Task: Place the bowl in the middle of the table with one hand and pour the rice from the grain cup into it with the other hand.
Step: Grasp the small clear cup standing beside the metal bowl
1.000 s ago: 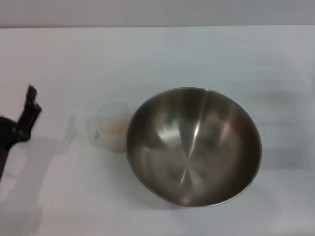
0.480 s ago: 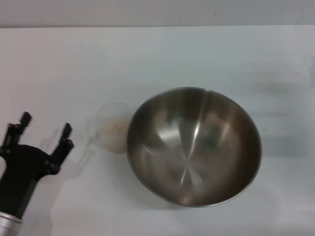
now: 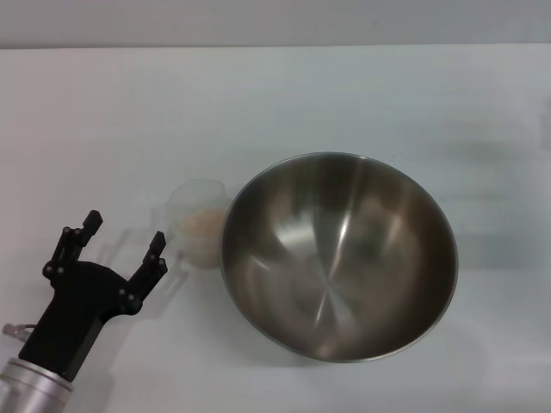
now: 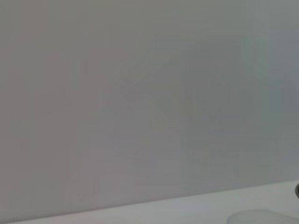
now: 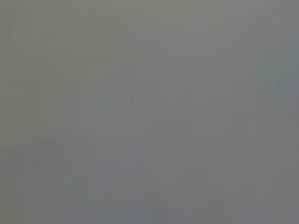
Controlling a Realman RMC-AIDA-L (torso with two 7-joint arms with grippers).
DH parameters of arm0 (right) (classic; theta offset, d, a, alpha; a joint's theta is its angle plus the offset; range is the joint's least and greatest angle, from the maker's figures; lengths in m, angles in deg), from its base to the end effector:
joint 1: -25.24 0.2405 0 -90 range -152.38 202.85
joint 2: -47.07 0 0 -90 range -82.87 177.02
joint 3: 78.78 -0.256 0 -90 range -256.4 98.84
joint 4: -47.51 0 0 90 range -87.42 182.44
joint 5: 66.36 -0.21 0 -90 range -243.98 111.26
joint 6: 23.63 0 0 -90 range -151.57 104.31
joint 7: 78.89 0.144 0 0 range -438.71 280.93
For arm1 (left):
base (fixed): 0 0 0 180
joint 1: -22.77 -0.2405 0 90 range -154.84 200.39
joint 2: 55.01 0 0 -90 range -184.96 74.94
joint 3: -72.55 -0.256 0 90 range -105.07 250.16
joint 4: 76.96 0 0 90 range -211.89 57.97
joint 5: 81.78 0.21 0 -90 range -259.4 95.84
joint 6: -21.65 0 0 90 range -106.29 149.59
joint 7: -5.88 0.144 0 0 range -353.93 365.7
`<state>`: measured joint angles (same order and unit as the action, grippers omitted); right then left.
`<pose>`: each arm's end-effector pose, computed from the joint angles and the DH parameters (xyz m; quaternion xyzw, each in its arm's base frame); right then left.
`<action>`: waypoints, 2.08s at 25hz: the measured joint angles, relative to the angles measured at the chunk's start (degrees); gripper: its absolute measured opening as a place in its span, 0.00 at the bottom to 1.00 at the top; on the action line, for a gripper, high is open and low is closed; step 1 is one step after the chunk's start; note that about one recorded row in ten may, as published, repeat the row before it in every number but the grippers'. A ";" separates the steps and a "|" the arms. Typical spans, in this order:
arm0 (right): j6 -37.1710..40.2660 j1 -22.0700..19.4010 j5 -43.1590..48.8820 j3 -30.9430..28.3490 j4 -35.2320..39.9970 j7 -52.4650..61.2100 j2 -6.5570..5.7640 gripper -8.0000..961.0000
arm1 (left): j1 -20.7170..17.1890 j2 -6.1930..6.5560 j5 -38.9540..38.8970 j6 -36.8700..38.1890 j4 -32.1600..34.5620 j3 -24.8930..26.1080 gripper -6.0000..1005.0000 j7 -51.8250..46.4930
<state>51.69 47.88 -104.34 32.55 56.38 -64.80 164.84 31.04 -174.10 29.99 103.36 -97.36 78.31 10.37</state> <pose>0.3410 0.3239 0.0391 -0.6016 0.2262 0.3719 0.6697 -0.3158 0.1921 -0.0816 -0.7720 -0.1922 -0.3082 0.5217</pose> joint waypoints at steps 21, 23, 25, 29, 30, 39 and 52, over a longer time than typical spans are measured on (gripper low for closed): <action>0.00 -0.52 0.16 0.00 0.32 0.28 0.53 0.47 | 3.61 0.12 -0.50 -6.22 1.41 1.79 0.86 0.08; 0.00 -0.55 0.16 0.00 0.33 0.29 0.58 0.47 | 3.75 0.12 -0.51 -6.45 1.57 1.91 0.86 0.08; 0.00 -0.60 0.17 0.00 0.34 0.29 0.63 0.47 | 4.01 0.12 -0.51 -6.77 1.77 2.11 0.86 0.08; 0.00 -0.55 0.16 0.00 0.41 0.31 0.64 0.47 | 5.02 0.09 -0.51 -8.42 1.87 2.99 0.86 0.09; 0.00 -0.55 0.16 0.00 0.41 0.31 0.64 0.47 | 5.02 0.09 -0.51 -8.42 1.87 2.99 0.86 0.09; -0.56 0.11 0.08 0.00 0.44 0.32 0.77 0.47 | 6.00 0.09 -0.51 -9.71 2.35 5.87 0.86 0.07; -1.22 0.98 0.00 0.00 0.53 0.33 0.80 0.47 | 7.57 0.00 -0.49 -12.65 2.14 7.65 0.86 0.04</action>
<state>50.47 48.86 -104.34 32.56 56.92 -64.47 165.64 38.61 -174.10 29.50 90.71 -95.22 85.96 10.41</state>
